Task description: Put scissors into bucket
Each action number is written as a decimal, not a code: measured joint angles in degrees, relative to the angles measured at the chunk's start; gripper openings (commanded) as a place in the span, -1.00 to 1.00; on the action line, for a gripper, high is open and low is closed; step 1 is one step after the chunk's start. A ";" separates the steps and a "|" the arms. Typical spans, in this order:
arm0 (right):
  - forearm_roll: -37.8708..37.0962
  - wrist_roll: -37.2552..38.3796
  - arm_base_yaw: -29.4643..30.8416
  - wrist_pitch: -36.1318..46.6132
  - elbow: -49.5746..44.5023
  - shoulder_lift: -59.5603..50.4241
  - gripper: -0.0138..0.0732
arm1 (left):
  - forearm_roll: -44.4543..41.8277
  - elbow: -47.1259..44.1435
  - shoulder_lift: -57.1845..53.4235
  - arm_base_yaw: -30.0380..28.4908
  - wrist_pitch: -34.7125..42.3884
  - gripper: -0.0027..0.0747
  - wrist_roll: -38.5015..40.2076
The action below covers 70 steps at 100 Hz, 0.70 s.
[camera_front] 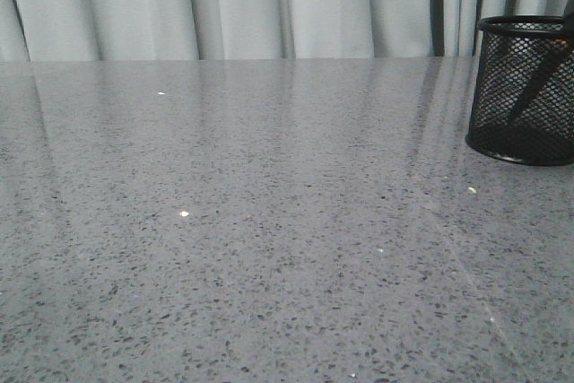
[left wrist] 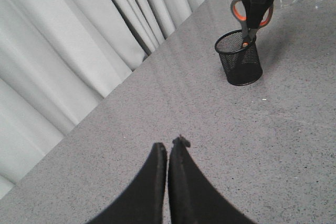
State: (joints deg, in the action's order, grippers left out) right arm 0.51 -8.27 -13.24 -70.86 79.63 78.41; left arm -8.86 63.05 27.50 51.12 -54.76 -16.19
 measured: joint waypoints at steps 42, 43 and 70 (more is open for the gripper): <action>-1.58 0.00 0.00 1.14 6.72 0.14 0.15 | -0.49 -0.33 0.00 0.00 1.06 -0.98 0.30; -1.58 0.00 0.00 1.14 7.01 0.14 0.14 | -0.64 -0.37 0.00 0.00 1.36 -0.98 0.60; 3.24 0.00 0.00 5.51 9.90 -7.48 -0.76 | -13.71 -8.42 -2.73 0.00 18.07 -0.98 18.34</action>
State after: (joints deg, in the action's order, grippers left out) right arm 3.75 -8.27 -13.24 -65.35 89.53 70.94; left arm -22.57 54.64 24.76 51.12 -36.69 2.15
